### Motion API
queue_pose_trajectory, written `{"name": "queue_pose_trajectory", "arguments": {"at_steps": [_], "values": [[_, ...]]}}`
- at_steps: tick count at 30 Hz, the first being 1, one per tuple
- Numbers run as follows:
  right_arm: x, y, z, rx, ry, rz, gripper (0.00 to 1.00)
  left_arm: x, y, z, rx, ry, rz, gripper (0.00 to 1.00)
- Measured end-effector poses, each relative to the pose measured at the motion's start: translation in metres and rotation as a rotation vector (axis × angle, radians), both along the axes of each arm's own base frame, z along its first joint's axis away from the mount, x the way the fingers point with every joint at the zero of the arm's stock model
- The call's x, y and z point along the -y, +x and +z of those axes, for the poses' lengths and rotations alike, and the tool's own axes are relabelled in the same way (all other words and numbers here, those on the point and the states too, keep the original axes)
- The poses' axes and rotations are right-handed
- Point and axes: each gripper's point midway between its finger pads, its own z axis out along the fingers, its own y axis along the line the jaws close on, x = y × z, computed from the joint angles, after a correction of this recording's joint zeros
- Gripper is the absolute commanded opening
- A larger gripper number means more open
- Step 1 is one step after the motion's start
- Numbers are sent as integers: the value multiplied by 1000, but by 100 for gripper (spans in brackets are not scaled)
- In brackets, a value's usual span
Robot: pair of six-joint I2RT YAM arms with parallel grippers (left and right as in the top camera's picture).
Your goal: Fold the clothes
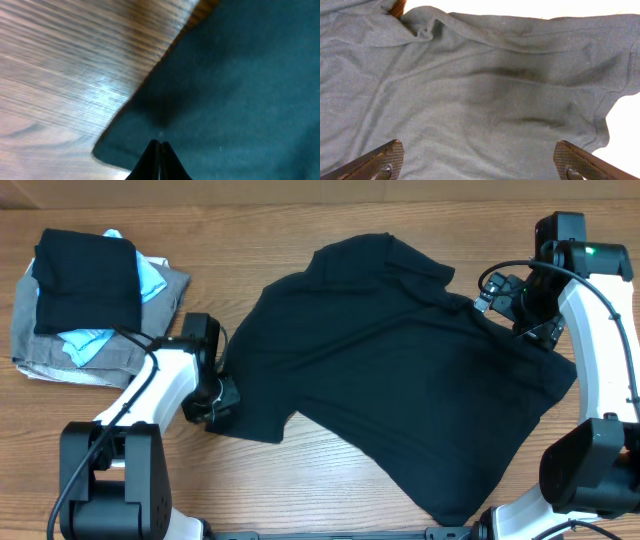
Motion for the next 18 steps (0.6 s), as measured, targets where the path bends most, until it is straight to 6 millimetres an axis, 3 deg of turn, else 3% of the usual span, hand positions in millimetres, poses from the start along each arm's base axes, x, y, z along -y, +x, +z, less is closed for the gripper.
{"name": "queue_pose_trajectory", "arguments": {"at_steps": [3,10,18], "values": [[0,0,0,-1,0,0,100,1,-5,-10,3,-8,3,4],[0,0,0,0,0,0,100,0,-3,-11,39,-3,4,4],[0,0,0,0,0,0,100,-21,-2,-11,52,98,17,4]]}}
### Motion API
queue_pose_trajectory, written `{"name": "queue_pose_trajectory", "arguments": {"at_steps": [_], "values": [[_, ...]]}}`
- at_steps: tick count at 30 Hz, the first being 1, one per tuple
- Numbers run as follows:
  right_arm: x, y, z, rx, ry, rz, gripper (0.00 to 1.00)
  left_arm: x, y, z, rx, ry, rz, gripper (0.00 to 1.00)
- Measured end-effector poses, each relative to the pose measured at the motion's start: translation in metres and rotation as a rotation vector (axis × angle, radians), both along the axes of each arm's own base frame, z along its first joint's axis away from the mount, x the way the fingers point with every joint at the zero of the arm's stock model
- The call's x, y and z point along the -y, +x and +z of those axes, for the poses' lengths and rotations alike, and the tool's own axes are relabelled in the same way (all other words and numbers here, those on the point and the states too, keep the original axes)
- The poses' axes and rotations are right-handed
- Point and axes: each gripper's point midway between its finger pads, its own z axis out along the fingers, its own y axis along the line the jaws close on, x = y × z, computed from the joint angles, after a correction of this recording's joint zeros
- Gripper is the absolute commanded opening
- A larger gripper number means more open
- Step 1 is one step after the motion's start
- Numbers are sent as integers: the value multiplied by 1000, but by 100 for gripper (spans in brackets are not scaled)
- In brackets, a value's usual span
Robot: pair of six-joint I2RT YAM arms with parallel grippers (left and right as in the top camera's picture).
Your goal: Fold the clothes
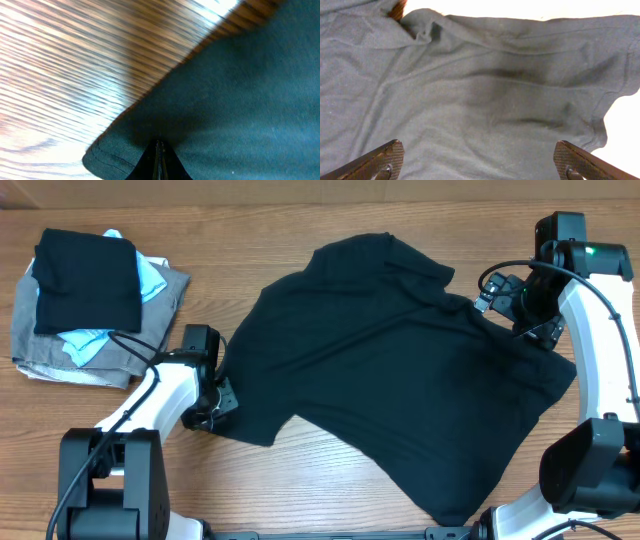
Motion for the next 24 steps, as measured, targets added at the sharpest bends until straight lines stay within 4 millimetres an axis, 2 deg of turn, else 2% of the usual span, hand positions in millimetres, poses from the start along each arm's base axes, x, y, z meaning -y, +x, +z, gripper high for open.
{"name": "queue_pose_trajectory", "arguments": {"at_steps": [12,16,21,22,24], "values": [[0,0,0,0,0,0,100,-44,0,0,35,70,124,4],[0,0,0,0,0,0,100,-45,-1,1,28,71,108,4],[0,0,0,0,0,0,100,-44,-16,6,-74,68,86,7],[0,0,0,0,0,0,100,-44,-13,11,-80,64,81,9],[0,0,0,0,0,0,100,-44,6,28,-45,57,74,13]]}}
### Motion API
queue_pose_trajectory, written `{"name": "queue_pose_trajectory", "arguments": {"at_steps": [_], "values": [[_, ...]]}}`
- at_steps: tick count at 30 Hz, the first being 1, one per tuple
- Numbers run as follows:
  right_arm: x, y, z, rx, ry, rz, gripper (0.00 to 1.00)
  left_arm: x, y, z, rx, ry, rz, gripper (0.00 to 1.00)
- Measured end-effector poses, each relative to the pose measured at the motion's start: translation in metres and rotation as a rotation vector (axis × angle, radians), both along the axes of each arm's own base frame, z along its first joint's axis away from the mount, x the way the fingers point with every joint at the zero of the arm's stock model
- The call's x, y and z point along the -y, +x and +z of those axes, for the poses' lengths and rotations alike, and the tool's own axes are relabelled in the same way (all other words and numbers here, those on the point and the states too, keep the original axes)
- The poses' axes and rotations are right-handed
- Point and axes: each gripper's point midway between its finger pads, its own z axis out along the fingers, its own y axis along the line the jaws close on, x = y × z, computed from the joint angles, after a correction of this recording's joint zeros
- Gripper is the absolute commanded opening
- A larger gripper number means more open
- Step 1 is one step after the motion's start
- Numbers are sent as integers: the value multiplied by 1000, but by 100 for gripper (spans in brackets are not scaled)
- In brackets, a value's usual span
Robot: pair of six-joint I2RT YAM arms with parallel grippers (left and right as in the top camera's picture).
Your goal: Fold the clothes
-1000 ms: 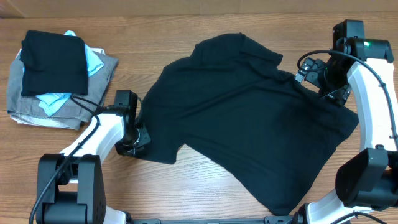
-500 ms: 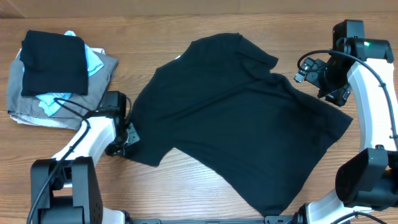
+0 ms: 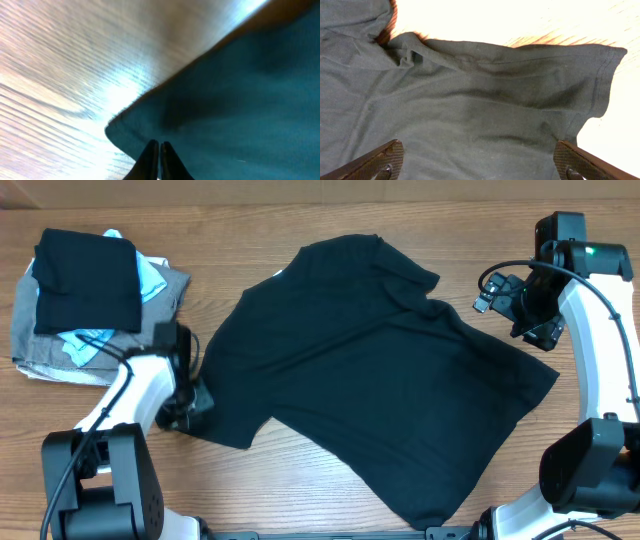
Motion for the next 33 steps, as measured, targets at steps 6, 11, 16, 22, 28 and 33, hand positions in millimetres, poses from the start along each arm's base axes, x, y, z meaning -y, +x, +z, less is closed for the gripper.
{"name": "queue_pose_trajectory", "arguments": {"at_steps": [6,11,16,22,28,33], "values": [[0,0,0,0,0,0,100,14,81,87,244,-84,-25,64],[0,0,0,0,0,0,100,26,113,130,391,-157,-46,100],[0,0,0,0,0,0,100,31,114,133,397,-185,-51,100],[1,11,2,46,-5,-1,100,33,114,133,397,-193,-52,100],[-1,46,13,195,9,17,100,33,114,133,398,-199,-53,100],[-34,68,28,331,153,214,95,34,114,133,398,-199,-53,100]]}}
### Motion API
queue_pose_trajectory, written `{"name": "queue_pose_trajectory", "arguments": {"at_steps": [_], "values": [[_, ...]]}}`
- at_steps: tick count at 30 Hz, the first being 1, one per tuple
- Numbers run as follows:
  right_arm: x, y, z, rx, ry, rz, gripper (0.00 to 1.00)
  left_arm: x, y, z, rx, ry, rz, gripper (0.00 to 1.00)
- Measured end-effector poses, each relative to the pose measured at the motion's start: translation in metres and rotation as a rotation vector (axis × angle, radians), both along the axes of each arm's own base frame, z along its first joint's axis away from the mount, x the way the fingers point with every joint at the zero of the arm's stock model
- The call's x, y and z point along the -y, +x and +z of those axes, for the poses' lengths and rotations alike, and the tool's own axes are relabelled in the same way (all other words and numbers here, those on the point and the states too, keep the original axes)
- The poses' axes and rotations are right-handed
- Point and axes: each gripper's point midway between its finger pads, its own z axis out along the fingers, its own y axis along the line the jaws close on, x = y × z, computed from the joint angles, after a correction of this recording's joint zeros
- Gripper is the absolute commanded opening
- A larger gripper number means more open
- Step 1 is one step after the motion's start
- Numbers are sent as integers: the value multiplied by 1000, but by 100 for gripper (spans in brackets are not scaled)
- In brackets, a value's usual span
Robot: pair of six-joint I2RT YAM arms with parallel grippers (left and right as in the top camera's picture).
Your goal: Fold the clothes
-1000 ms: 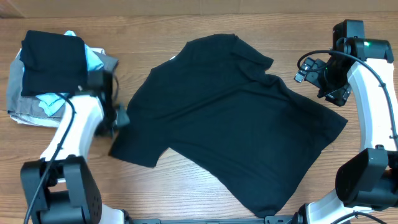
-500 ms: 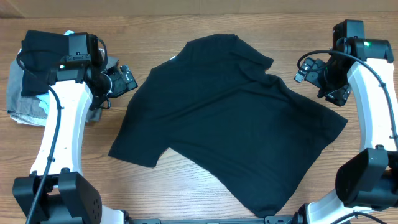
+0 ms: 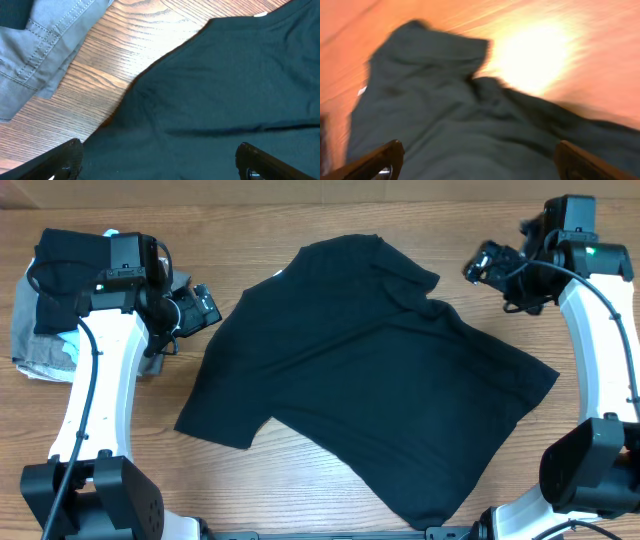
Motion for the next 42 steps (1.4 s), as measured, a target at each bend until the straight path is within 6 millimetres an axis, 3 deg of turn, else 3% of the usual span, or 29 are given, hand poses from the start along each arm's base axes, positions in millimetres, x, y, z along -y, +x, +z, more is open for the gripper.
{"name": "queue_pose_trajectory", "arguments": {"at_steps": [5,10,18,22,33,42], "values": [[-15,11,9,79,44,101,59,0,0,0,0,0,0,100],[-19,34,3,130,61,128,60,0,0,0,0,0,0,100],[-24,84,-58,157,97,154,60,1,0,0,-1,-3,-1,100],[-29,98,-81,159,114,151,61,1,0,0,0,-3,-1,100],[-55,99,-132,67,15,154,61,1,0,0,0,-3,-1,100],[-45,99,-174,-7,-22,93,61,1,0,0,0,-3,-1,100]]}}
